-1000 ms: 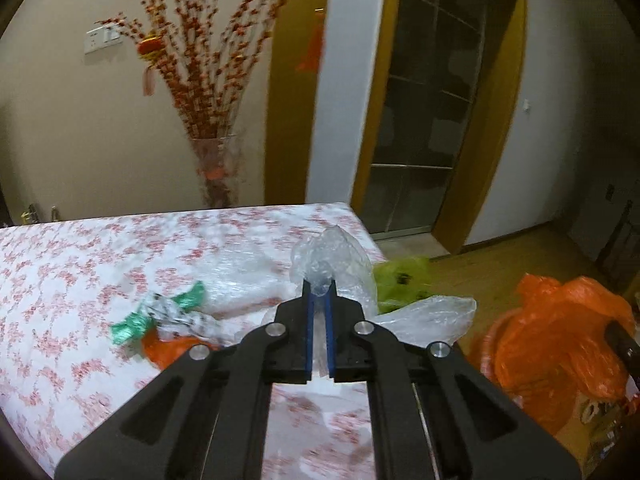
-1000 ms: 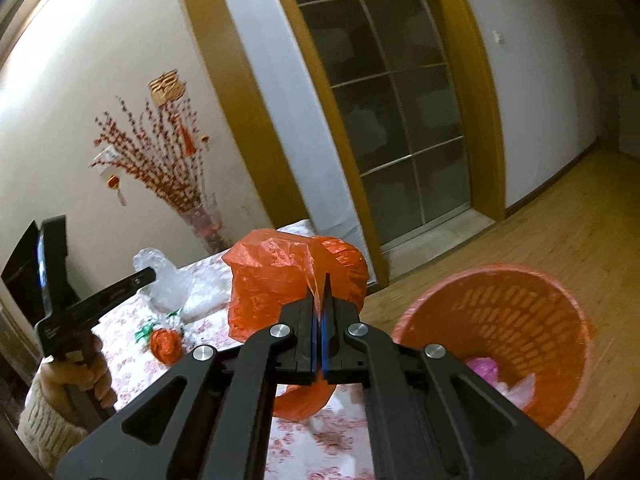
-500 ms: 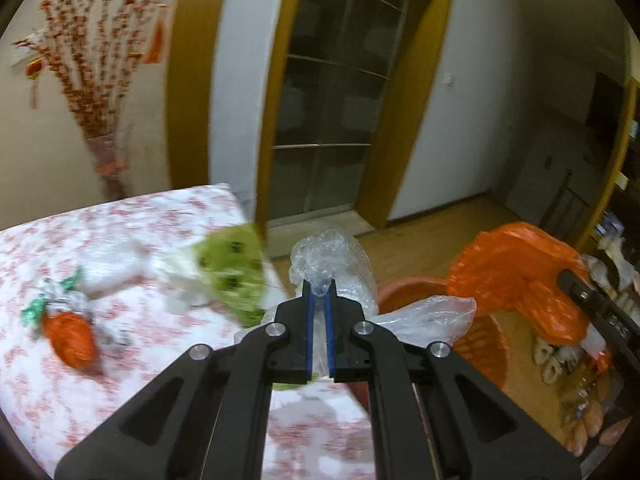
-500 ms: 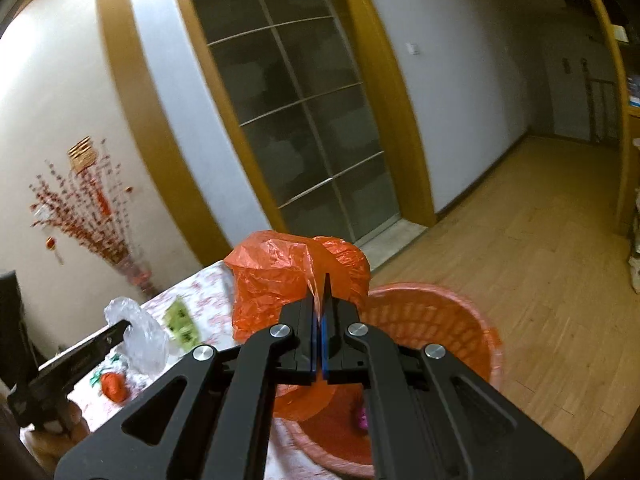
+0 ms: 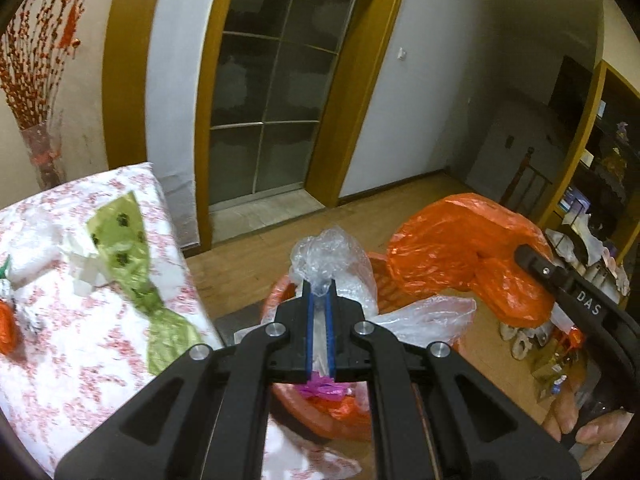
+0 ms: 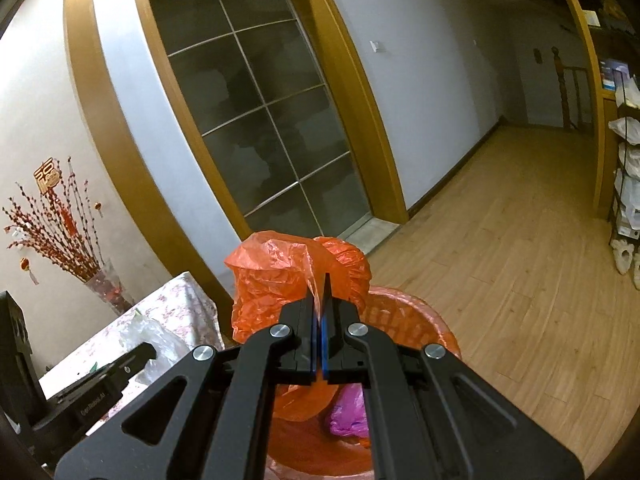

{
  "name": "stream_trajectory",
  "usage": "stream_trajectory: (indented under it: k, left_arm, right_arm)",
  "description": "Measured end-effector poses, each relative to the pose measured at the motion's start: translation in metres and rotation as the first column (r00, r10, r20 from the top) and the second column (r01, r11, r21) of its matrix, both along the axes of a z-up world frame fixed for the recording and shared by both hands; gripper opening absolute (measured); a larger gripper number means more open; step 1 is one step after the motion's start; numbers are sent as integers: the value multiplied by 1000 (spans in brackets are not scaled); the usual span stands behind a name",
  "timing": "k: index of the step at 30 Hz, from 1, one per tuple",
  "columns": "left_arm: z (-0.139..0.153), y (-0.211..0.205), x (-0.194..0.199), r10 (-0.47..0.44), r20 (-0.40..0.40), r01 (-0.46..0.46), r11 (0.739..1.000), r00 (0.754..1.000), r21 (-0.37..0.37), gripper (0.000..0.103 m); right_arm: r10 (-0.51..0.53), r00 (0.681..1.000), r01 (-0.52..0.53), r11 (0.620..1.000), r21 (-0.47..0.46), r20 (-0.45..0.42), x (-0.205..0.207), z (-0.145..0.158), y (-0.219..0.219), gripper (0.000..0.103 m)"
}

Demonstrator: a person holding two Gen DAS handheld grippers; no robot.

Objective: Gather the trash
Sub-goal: 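Carry the orange bag over the wastebasket and open the right tool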

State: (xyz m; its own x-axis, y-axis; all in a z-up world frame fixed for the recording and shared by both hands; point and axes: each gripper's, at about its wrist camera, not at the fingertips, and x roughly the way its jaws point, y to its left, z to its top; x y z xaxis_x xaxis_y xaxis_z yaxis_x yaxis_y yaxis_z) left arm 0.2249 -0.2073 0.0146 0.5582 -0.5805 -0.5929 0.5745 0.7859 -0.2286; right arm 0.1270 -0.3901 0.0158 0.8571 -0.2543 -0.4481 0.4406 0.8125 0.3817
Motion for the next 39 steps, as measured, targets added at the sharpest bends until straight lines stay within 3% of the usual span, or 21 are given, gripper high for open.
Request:
stream_trajectory:
  k: [13, 17, 19, 21, 24, 30, 39]
  left_arm:
    - [-19, -39, -1, -56, -40, 56, 998, 998, -12, 7]
    - [-32, -48, 5, -52, -70, 53, 998, 996, 17, 12]
    - [-38, -49, 8, -47, -85, 49, 998, 995, 27, 18]
    - [-44, -46, 11, -36, -100, 40, 999, 994, 34, 25]
    - [-51, -40, 15, -26, -126, 30, 999, 992, 28, 33]
    - [-56, -36, 16, -35, -160, 37, 999, 987, 8, 35]
    - [-47, -8, 10, 24, -102, -20, 999, 994, 37, 45]
  right_arm:
    - [-38, 999, 38, 999, 19, -14, 2, -10, -22, 0]
    - [-26, 998, 28, 999, 36, -56, 10, -19, -26, 3]
    - [-21, 997, 25, 998, 58, -78, 13, -25, -28, 22]
    - [-22, 997, 28, 997, 72, -79, 11, -30, -30, 32]
    - [-16, 996, 22, 997, 72, -91, 10, -32, -29, 33]
    - [-31, 995, 38, 997, 64, -98, 7, -30, -28, 33]
    - [16, 993, -14, 1000, 23, -113, 13, -26, -10, 33]
